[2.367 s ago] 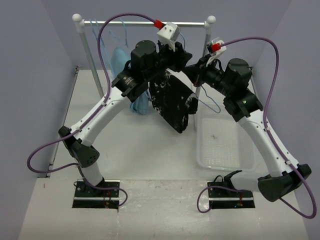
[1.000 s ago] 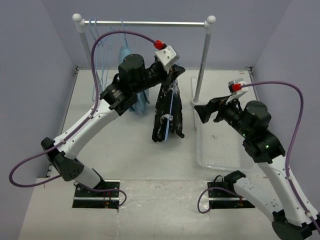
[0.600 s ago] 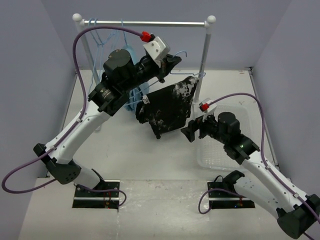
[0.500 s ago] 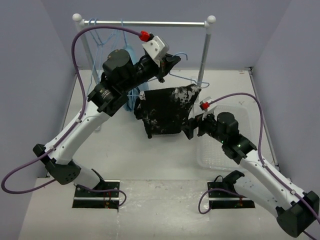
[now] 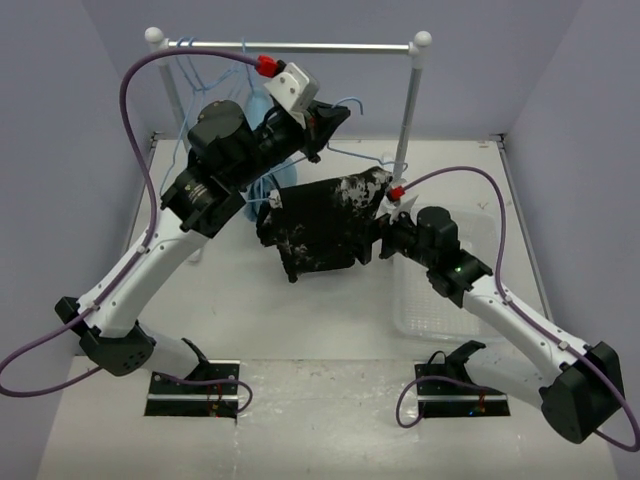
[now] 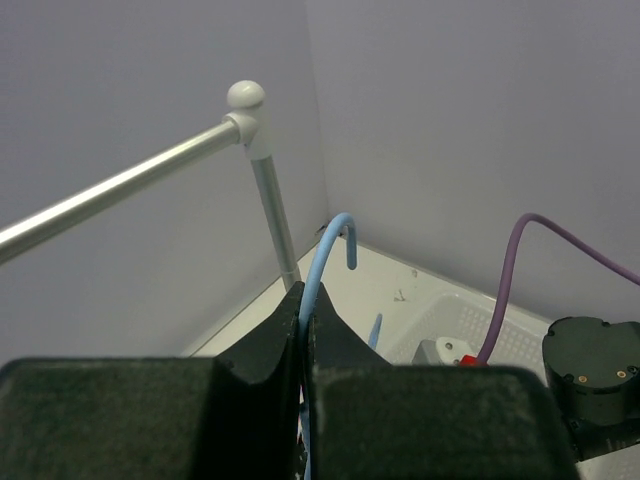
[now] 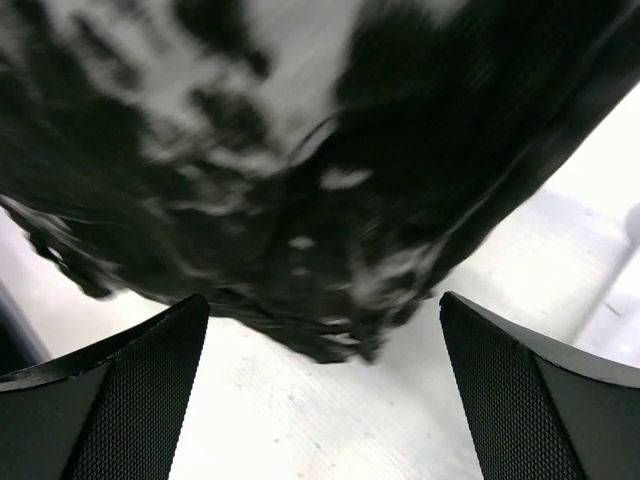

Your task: Remove the trousers from the hanger

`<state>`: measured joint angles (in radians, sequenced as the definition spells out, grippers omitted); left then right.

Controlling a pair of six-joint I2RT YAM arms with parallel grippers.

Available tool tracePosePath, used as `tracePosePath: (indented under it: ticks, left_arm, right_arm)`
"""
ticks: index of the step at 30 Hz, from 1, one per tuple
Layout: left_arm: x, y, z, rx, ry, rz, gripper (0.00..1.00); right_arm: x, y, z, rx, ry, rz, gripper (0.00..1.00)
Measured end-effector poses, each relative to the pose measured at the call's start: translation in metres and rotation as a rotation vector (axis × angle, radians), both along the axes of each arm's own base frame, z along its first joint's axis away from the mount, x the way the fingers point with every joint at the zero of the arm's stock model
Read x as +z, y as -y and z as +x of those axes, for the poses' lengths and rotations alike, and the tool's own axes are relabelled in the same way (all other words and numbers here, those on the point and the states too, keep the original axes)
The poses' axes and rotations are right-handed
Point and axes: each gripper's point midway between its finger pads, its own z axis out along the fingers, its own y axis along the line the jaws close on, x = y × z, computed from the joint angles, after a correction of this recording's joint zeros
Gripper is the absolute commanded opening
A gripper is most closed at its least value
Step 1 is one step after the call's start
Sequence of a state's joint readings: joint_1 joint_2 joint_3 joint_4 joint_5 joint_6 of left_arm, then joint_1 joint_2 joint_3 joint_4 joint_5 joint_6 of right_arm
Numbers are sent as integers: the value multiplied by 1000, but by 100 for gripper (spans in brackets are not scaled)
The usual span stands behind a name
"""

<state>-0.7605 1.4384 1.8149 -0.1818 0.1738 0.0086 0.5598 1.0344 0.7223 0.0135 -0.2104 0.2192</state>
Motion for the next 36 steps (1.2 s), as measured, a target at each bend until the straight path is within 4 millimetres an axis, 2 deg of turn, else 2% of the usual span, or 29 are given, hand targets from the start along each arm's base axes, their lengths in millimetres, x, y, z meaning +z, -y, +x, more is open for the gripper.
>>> tracePosePath:
  ticks: [6, 11, 15, 21, 25, 29, 36]
  left_arm:
    - [3, -8, 1, 38, -12, -22, 0]
    - [3, -11, 4, 62, -27, -34, 0]
    - [0, -17, 7, 97, -52, -50, 0]
    - [-3, -23, 13, 148, -77, -65, 0]
    - [-5, -25, 16, 166, -86, -70, 0]
    - [-5, -25, 16, 167, -86, -70, 0]
    - [-5, -25, 16, 168, -86, -70, 0]
  right_arm:
    - [12, -15, -12, 85, -31, 79, 99]
    - [11, -21, -15, 98, -60, 84, 99]
    - [23, -17, -15, 40, -6, 62, 99]
    - [56, -1, -17, -64, 90, 56, 99]
    - [69, -21, -39, 7, 149, 21, 99]
    - [67, -44, -59, 99, 187, -36, 99]
    - [54, -72, -58, 152, 210, -144, 99]
